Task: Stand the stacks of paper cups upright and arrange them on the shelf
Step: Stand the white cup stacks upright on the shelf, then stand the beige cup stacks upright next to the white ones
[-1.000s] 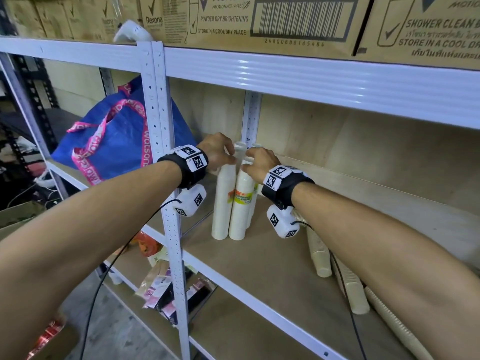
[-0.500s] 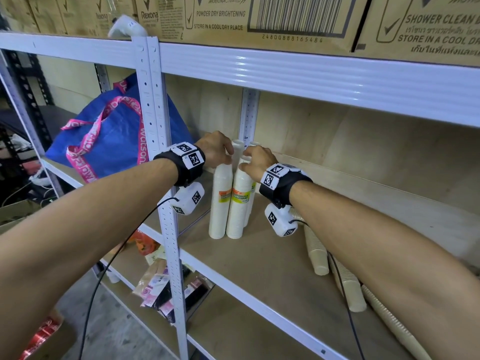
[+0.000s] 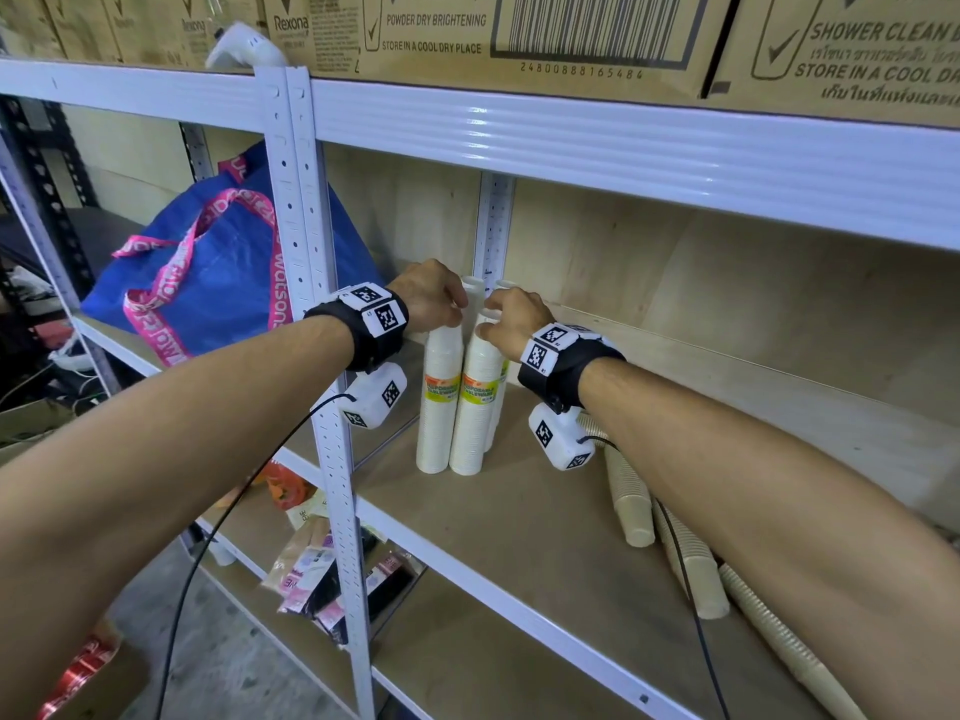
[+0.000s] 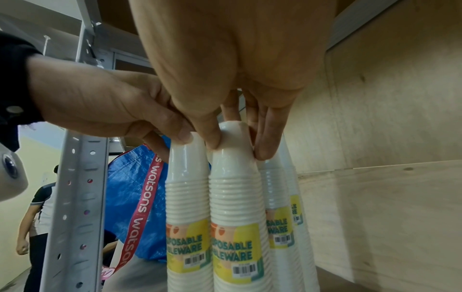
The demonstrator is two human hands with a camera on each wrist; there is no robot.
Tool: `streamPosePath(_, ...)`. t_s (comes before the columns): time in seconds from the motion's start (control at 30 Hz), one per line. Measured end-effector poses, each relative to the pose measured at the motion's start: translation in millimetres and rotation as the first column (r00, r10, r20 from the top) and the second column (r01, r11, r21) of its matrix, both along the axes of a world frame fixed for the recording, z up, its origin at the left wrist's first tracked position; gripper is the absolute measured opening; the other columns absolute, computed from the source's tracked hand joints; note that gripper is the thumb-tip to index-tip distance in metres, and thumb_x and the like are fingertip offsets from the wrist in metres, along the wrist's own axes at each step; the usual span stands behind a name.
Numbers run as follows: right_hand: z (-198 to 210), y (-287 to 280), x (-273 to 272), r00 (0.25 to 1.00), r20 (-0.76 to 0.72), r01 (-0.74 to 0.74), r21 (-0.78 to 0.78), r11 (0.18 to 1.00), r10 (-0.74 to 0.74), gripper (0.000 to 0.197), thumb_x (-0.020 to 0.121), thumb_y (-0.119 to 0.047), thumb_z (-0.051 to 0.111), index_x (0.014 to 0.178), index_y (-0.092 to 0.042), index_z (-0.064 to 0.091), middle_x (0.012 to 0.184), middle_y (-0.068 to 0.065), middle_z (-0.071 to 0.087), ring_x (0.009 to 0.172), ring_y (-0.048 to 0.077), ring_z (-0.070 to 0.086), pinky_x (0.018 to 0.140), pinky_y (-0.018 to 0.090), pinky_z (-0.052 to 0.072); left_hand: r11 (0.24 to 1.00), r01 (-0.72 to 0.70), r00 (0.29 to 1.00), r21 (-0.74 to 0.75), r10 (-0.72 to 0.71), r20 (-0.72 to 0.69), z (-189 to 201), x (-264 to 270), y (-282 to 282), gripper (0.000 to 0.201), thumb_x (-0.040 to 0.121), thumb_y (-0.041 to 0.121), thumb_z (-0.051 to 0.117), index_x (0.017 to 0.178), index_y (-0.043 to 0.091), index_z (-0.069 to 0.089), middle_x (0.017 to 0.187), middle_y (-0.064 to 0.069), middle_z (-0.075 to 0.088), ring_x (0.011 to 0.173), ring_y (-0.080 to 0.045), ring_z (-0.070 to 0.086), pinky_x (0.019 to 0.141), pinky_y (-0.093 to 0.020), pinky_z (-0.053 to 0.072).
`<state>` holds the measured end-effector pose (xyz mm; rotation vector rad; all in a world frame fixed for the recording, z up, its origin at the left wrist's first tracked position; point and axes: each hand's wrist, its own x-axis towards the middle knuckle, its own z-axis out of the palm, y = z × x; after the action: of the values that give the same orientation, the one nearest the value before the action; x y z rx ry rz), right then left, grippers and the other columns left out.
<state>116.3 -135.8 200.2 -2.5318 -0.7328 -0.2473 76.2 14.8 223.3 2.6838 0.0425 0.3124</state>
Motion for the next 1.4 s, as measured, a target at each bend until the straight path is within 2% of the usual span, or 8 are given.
streamPosePath(0.33,21.8,-18.7,8.7,0.998,-0.064,-0.011,-0.049,0.999,0.008,0.047,0.083,-0.027,0.069,0.127,-0.015,0.059,0.125,0.007,0.061,0.110,0.026,0.060,0.083,0.028,0.047,0.997,0.056,0.998,0.053,-0.058,0.024,29.4,-1.9,-8.9,0.025,0.086,0.023,0.070,0.111,0.020,0.069,0.109,-0.001,0.062,0.098,-0.019,0.061,0.084,-0.032,0.053)
streamPosePath(0.43,33.8,-40.5,16.4,0.997,-0.066,0.040,-0.058,0.998,-0.043,0.048,0.084,-0.029,0.070,0.129,-0.016,0.058,0.123,0.006,0.061,0.108,0.024,0.059,0.077,0.024,0.041,0.992,0.104,0.993,0.075,-0.107,0.045,43.2,1.7,-21.9,0.026,0.086,0.025,0.070,0.112,0.020,0.069,0.105,-0.001,0.062,0.098,-0.019,0.060,0.086,-0.031,0.051)
streamPosePath(0.73,34.7,-124.4,25.0,0.958,-0.089,0.263,-0.119,0.957,-0.274,0.048,0.080,-0.034,0.073,0.123,-0.019,0.060,0.120,0.005,0.059,0.098,0.021,0.056,0.080,0.026,0.043,0.957,0.282,0.958,0.071,-0.285,0.035,53.9,24.1,-89.3,0.032,0.084,0.027,0.074,0.115,0.021,0.069,0.110,-0.004,0.062,0.099,-0.022,0.061,0.088,-0.031,0.051)
streamPosePath(0.87,20.8,-161.7,20.6,0.923,-0.116,0.350,-0.136,0.927,-0.366,0.047,0.080,-0.034,0.075,0.122,-0.018,0.061,0.126,0.005,0.056,0.106,0.022,0.056,0.079,0.024,0.039,0.928,0.369,0.929,0.058,-0.369,-0.016,35.4,36.5,-125.9,0.035,0.083,0.022,0.074,0.117,0.020,0.068,0.112,-0.005,0.064,0.098,-0.018,0.060,0.082,-0.025,0.047)
streamPosePath(0.97,6.8,-187.5,12.5,0.889,-0.168,0.403,-0.151,0.903,-0.425,0.046,0.081,-0.033,0.075,0.122,-0.017,0.061,0.126,0.006,0.056,0.110,0.023,0.056,0.083,0.024,0.041,0.901,0.432,0.900,0.040,-0.428,-0.081,12.9,46.2,-151.1,0.038,0.082,0.026,0.076,0.119,0.024,0.066,0.113,-0.001,0.061,0.103,-0.018,0.059,0.089,-0.028,0.048)
streamPosePath(1.07,-11.6,-211.6,2.1,0.859,-0.192,0.445,-0.174,0.878,-0.474,0.047,0.081,-0.033,0.073,0.124,-0.018,0.060,0.129,0.004,0.053,0.115,0.023,0.054,0.084,0.025,0.040,0.873,0.487,0.866,0.017,-0.479,-0.143,-11.7,55.4,-172.7,0.042,0.081,0.028,0.077,0.121,0.027,0.064,0.115,0.002,0.060,0.102,-0.016,0.058,0.086,-0.027,0.046)
streamPosePath(1.23,-55.0,-245.0,-14.0,0.792,-0.283,0.498,-0.214,0.840,-0.541,0.051,0.078,-0.037,0.073,0.124,-0.021,0.057,0.129,0.004,0.051,0.112,0.023,0.053,0.079,0.026,0.040,0.818,0.574,0.797,0.036,-0.548,-0.255,-64.0,65.1,-200.4,0.048,0.078,0.025,0.079,0.122,0.031,0.061,0.117,0.003,0.058,0.104,-0.015,0.057,0.085,-0.026,0.044)
streamPosePath(1.4,-87.9,-254.8,-35.6,0.766,-0.325,0.492,-0.260,0.831,-0.555,0.043,0.085,-0.032,0.067,0.124,-0.015,0.059,0.129,0.005,0.055,0.115,0.025,0.055,0.081,0.026,0.043,0.765,0.643,0.721,0.035,-0.589,-0.365,-114.8,68.5,-217.8,0.048,0.079,0.019,0.078,0.124,0.027,0.061,0.113,0.008,0.054,0.106,-0.015,0.055,0.084,-0.026,0.045)
